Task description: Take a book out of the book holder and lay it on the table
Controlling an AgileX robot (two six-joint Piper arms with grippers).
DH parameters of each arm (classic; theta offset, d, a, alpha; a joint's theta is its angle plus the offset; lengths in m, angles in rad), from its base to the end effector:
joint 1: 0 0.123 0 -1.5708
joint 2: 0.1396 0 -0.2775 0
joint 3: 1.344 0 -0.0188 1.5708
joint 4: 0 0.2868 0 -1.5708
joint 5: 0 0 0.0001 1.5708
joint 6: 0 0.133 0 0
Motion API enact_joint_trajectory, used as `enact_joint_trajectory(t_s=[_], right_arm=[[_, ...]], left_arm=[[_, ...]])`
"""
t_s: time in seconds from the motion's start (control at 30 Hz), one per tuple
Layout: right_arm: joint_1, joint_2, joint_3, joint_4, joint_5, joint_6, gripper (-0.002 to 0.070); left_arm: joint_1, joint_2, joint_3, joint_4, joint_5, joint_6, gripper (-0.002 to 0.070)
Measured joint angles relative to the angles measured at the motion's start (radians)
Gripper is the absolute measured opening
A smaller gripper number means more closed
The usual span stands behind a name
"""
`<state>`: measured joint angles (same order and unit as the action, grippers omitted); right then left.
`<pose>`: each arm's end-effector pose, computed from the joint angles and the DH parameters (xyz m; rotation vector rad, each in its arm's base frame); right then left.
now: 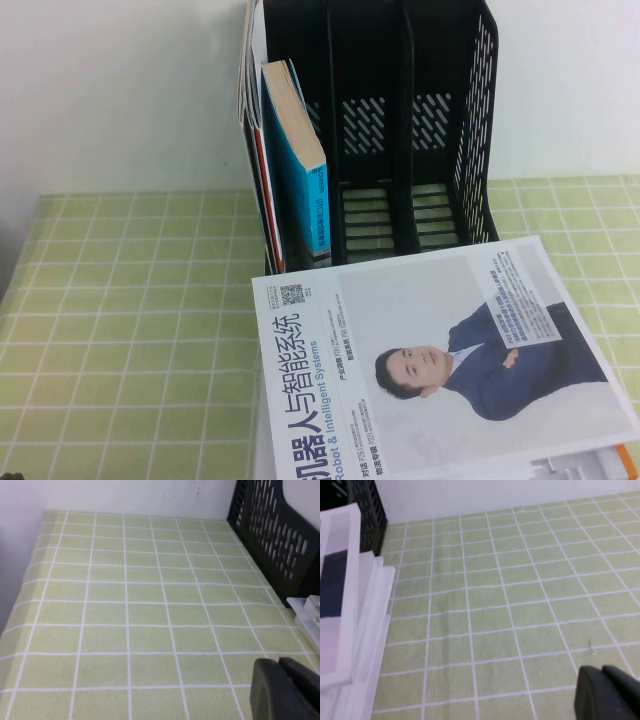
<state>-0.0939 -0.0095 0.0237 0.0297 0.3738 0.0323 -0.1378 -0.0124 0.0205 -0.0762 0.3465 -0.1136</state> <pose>0.1360 -0.0114 0.1592 0.1364 1.8665 -0.0133 0.1356 -0.0223 0.1645 -0.0256 1.8443 -0.2501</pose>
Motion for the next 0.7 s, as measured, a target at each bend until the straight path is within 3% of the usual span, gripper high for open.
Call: enact_joint_trajectory(t_s=[0.7], right_arm=[[0.0, 0.0, 0.0, 0.023, 0.0, 0.0, -0.0001]], left_arm=[[0.0, 0.0, 0.0, 0.0, -0.005, 0.0, -0.0003]])
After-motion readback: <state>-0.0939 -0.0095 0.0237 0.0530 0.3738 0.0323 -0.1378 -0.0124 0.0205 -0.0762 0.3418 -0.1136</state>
